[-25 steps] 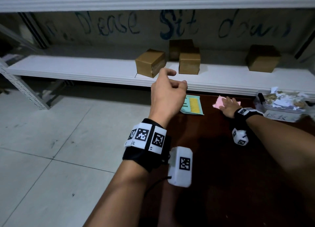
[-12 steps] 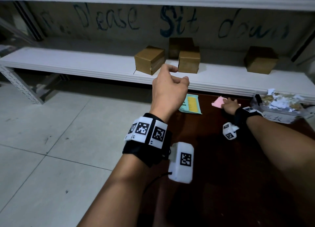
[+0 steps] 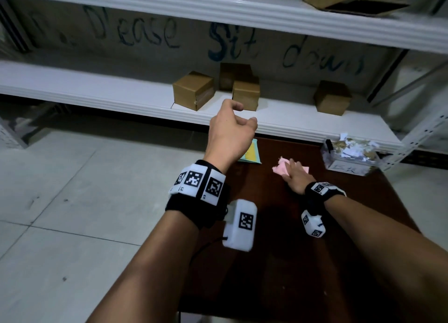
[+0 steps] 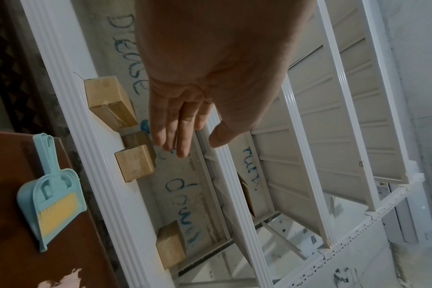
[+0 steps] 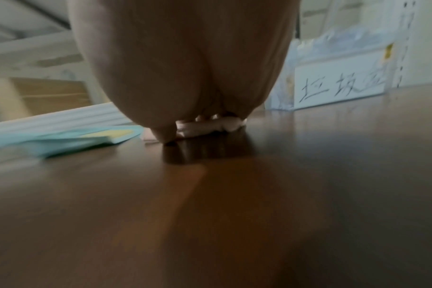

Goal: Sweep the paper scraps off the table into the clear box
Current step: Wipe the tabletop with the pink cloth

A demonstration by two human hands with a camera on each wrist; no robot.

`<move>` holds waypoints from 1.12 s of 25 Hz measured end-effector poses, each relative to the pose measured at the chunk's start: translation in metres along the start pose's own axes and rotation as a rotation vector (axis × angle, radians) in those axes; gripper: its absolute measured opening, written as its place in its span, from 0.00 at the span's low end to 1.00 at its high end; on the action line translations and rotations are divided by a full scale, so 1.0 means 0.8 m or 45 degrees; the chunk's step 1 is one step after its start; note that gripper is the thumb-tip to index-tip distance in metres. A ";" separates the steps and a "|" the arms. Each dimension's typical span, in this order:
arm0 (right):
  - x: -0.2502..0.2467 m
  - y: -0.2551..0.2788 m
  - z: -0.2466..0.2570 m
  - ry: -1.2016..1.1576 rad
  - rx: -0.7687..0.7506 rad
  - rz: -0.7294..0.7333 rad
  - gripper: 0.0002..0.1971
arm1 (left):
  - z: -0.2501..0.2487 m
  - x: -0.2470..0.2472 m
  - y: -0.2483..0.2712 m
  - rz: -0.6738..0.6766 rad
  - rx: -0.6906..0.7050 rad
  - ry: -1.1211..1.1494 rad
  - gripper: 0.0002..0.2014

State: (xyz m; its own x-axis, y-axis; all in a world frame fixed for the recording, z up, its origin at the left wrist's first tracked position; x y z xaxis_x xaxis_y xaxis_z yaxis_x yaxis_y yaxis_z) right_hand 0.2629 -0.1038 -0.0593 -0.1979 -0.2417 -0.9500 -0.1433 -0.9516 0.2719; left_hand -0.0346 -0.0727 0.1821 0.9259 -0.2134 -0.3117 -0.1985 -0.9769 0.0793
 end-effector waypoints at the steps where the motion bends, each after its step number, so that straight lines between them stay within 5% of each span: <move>1: 0.001 0.010 -0.002 -0.022 -0.002 0.004 0.31 | 0.000 0.003 0.000 0.005 0.001 -0.006 0.18; 5: 0.008 0.061 0.004 -0.055 0.081 0.016 0.34 | -0.006 0.018 0.008 0.036 -0.002 -0.004 0.15; 20: 0.082 0.272 0.097 -0.092 -0.156 -0.021 0.29 | -0.011 0.077 0.054 0.191 0.098 -0.082 0.15; 28: 0.068 0.295 0.117 -0.011 -0.163 0.118 0.30 | -0.007 0.096 0.080 0.229 0.144 -0.243 0.18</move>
State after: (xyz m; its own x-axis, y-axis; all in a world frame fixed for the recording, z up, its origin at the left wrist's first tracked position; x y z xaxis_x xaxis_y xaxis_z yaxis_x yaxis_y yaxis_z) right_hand 0.1277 -0.3234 -0.0321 -0.2126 -0.3286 -0.9202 0.0010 -0.9418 0.3361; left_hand 0.0256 -0.1519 0.1685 0.7974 -0.3709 -0.4759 -0.3982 -0.9161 0.0467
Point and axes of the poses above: each hand's wrist, its own y-axis away from the middle knuckle, its own x-axis out of the palm, z = x × y, the point moved 7 cm from there along -y, towards the middle knuckle, and after that the axes turned 13 degrees about -x, right-handed, at the moved point
